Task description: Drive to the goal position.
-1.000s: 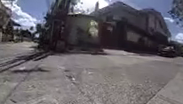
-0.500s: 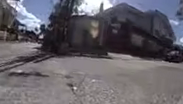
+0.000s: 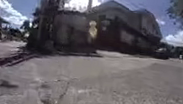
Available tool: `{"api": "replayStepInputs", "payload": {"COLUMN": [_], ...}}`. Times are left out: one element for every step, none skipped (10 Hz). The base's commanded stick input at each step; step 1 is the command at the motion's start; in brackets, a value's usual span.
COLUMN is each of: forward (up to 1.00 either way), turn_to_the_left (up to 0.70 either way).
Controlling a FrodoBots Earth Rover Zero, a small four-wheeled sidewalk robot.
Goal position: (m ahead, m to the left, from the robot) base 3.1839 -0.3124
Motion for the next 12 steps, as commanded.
{"api": "replayStepInputs", "payload": {"forward": [1.0,1.0,1.0,1.0,1.0,1.0,1.0,1.0,1.0,1.0,1.0,1.0], "turn_to_the_left": [0.0,0.0,0.0,0.01,0.06,0.02,0.0,0.0,-0.03,-0.1,-0.16,-0.23]}}
